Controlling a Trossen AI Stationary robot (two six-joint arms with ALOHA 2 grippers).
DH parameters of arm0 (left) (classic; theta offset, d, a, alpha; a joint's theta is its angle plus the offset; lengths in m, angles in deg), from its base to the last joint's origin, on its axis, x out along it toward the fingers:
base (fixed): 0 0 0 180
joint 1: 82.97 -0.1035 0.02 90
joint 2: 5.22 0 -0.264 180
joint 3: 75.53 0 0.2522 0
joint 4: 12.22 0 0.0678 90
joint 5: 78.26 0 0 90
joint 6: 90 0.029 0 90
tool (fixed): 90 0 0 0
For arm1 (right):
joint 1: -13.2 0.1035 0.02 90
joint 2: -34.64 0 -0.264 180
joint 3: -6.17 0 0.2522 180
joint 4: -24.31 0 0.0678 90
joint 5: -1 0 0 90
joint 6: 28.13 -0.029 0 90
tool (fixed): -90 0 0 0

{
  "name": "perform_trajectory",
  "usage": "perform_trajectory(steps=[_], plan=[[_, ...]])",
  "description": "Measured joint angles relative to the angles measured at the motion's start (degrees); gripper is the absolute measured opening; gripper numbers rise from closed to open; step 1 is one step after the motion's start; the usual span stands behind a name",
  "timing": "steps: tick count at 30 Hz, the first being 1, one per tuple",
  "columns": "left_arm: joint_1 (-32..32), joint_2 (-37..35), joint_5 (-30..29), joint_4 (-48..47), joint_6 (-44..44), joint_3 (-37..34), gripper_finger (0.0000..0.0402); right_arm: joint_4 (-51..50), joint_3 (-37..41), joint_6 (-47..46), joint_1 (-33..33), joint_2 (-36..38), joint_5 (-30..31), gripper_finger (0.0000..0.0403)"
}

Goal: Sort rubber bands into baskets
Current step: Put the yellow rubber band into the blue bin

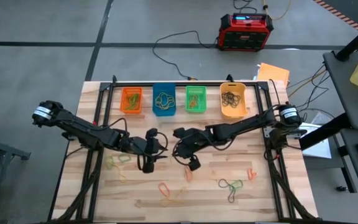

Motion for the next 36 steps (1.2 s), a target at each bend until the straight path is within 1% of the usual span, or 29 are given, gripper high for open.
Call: perform_trajectory(steps=[2, 5, 10, 12, 14, 18, 19, 23, 27, 33, 36], plan=[[0.0, 0.0, 1.3, 0.8, 0.0, -0.5, 0.013, 0.4, -0.2, 0.5, -0.2, 0.0, 0.2, 0.0009], [0.0, 0.0, 1.3, 1.5, 0.0, -1.3, 0.0132, 0.3, -0.4, 1.2, -0.6, 0.0, 1.4, 0.0009], [0.0, 0.0, 1.3, 1.6, 0.2, -2.2, 0.0124, 0.9, -0.5, 1.7, -1.4, 0.0, 1.7, 0.0009], [-0.1, 0.0, 1.3, 1.6, 0.2, -2.5, 0.0111, 0.9, -0.6, 1.9, -1.6, 0.0, 2.0, 0.0009], [-0.1, 0.0, 1.2, 1.6, 0.2, -2.7, 0.0088, 1.0, -0.7, 2.1, -1.8, 0.0, 2.7, 0.0009], [-0.3, 0.0, 0.9, 1.7, 1.8, -2.8, 0.0018, 1.0, -0.8, 2.7, -2.0, 0.0, 2.8, 0.0009], [-0.3, 0.0, 0.7, 1.6, 2.3, -2.7, 0.0009, 1.0, -0.8, 2.5, -2.2, 0.0, 2.8, 0.0009], [-0.6, 0.0, -0.8, 1.8, 4.5, -1.7, 0.0002, 0.9, -0.8, 0.2, -3.1, 0.0, 2.8, 0.0016], [-2.0, 0.0, -0.8, 0.9, 5.7, -0.4, 0.0001, 0.1, -1.2, -1.6, -4.8, 0.1, 2.8, 0.0051], [-5.4, -0.1, -0.8, -1.4, 7.3, 0.7, 0.0, -1.8, -2.3, -1.9, -7.4, 0.4, 2.8, 0.0135], [-8.4, -0.5, -0.8, -1.7, 9.4, 0.7, 0.0, -6.1, -3.6, -1.3, -8.9, 1.5, 2.8, 0.0169]])
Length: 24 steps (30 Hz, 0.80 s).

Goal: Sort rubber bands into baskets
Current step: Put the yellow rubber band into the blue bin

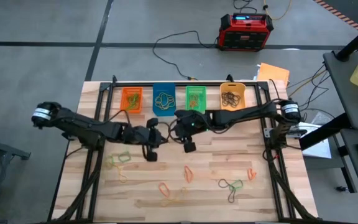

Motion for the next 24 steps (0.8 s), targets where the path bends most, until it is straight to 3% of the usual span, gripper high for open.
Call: perform_trajectory(steps=[5, 12, 17, 24], plan=[[-9.0, -2.1, -0.1, 0.1, 3.2, 0.0, 0.0, -7.1, -0.5, -1.2, -3.7, 4.7, 0.0, 0.0203], [-25.3, -5.2, 0.2, 1.8, 8.4, 0.0, 0.0, -12.8, 0.2, -3.2, -8.3, 9.8, 0.0, 0.0212], [-35.8, -4.4, 7.0, 3.9, 8.9, 0.1, 0.0, -12.8, 1.7, -2.8, -9.6, 10.3, -0.4, 0.0212], [-41.9, -0.3, 10.2, 4.4, 11.8, 0.1, 0.0, -10.2, 6.3, -3.3, -10.7, 10.2, -0.4, 0.0212]])
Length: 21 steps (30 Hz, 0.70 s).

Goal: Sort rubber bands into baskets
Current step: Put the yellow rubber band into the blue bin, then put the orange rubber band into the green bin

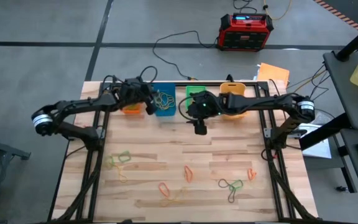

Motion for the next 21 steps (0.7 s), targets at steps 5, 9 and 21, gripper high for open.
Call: perform_trajectory(steps=[5, 9, 21], plan=[[-0.1, 4.3, 0.6, 3.4, 1.3, 0.0, 0.0, 3.3, 3.2, -1.1, -0.5, 0.0, 0.0, 0.0212], [-0.1, 6.8, 0.5, 5.8, -1.0, 0.0, 0.0001, 4.4, 5.1, -2.2, -0.5, 0.2, 0.0, 0.0212], [-0.1, 8.1, 0.5, 3.2, -5.1, 0.0, 0.0119, 4.4, 6.0, -6.1, -0.5, 0.9, 0.0, 0.0212]])
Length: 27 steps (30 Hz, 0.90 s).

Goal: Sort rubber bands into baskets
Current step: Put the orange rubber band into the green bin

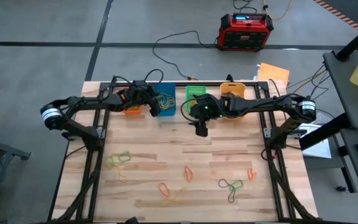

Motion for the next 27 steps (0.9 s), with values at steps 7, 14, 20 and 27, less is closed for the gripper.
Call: perform_trajectory(steps=[7, 14, 20, 27], plan=[[1.7, -0.6, 0.0, -1.1, 0.7, 0.0, 0.0182, -0.4, 0.3, -4.0, 0.2, 0.0, 0.0, 0.0212], [7.9, -3.6, -0.1, -1.6, 1.7, 0.0, 0.0181, -0.5, 1.6, -5.6, 2.5, 0.0, -1.5, 0.0212], [15.2, -11.2, -0.1, -5.0, 1.9, 0.0, 0.017, -0.6, 2.5, -5.4, 8.0, -0.1, -1.5, 0.0209], [24.7, -21.9, -0.1, -11.0, -0.1, 0.0, 0.0169, 0.2, 2.6, -6.1, 16.8, -0.6, -0.4, 0.0195]])
